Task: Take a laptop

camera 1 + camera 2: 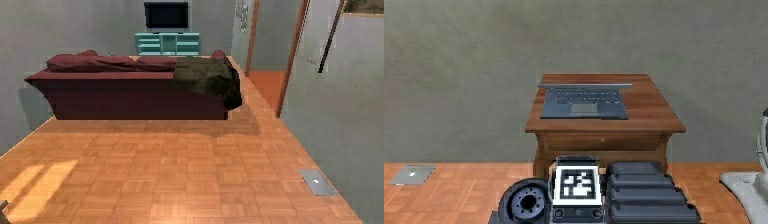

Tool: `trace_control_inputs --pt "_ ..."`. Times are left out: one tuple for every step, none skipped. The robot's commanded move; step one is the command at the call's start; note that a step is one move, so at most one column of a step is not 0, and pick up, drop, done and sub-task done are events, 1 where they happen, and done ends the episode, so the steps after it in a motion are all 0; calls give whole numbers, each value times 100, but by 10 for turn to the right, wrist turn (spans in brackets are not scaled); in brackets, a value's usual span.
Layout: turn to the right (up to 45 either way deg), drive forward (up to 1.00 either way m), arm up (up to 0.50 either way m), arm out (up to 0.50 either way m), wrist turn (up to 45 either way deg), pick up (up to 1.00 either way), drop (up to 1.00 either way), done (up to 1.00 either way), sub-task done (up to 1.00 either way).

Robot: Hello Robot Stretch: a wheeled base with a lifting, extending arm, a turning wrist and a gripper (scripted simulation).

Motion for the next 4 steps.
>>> trace_control_inputs --pt "0 0 0 44 0 0 0 0 0" --pt "0 0 0 0 450 0 0 0 0" --pt "0 0 0 0 450 0 0 0 0" --pt "0 0 0 0 450 0 0 0 0"
